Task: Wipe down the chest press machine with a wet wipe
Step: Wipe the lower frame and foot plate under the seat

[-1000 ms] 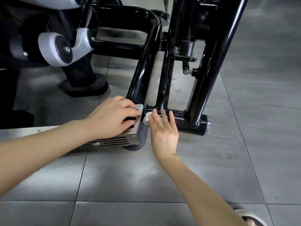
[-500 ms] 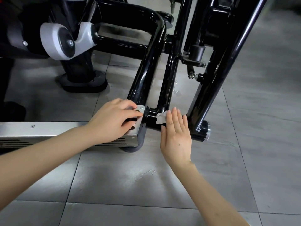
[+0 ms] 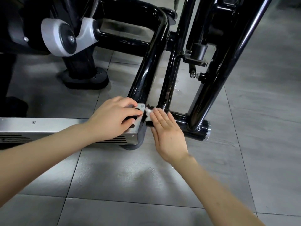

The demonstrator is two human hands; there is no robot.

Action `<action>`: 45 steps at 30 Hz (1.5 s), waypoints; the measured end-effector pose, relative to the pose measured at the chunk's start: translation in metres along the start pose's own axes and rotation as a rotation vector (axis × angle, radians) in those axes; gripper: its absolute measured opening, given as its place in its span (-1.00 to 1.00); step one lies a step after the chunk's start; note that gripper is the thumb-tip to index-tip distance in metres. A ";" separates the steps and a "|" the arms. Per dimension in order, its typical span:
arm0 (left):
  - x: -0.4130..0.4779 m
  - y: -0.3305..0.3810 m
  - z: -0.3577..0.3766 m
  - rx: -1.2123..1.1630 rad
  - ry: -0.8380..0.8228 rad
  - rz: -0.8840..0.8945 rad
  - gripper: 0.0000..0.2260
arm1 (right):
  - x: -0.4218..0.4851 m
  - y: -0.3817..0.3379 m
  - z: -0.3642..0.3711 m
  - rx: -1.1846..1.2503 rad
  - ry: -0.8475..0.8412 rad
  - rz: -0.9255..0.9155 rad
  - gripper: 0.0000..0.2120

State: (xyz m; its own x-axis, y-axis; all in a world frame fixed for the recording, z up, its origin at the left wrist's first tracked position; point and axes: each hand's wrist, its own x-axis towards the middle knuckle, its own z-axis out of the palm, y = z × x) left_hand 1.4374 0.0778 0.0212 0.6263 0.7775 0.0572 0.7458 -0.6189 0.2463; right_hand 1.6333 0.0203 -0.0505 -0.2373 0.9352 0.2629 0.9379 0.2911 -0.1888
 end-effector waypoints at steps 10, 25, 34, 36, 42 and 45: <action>-0.001 0.005 0.000 0.026 0.013 0.002 -0.64 | -0.010 0.001 -0.001 -0.176 -0.040 0.176 -0.48; 0.002 0.000 0.001 0.038 0.014 0.061 -0.63 | -0.040 0.024 -0.008 -0.360 -0.114 0.087 -0.43; -0.002 0.000 -0.002 0.092 0.001 0.076 -0.62 | -0.008 0.060 0.001 -0.643 -0.105 -0.495 -0.41; 0.000 0.004 -0.004 0.089 0.003 0.068 -0.63 | -0.023 0.085 -0.013 -0.689 -0.125 -0.615 -0.42; 0.019 0.028 -0.006 0.088 -0.026 0.157 -0.69 | -0.029 0.146 -0.065 -0.703 -0.299 -0.842 -0.46; 0.030 0.044 -0.005 0.072 -0.020 0.196 -0.70 | -0.023 0.163 -0.091 -0.632 -0.358 -0.899 -0.47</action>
State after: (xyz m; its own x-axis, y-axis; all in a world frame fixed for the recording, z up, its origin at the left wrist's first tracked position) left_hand 1.4877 0.0741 0.0385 0.7646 0.6398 0.0777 0.6235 -0.7648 0.1623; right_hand 1.8145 0.0278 -0.0016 -0.8468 0.4743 -0.2407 0.3287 0.8224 0.4643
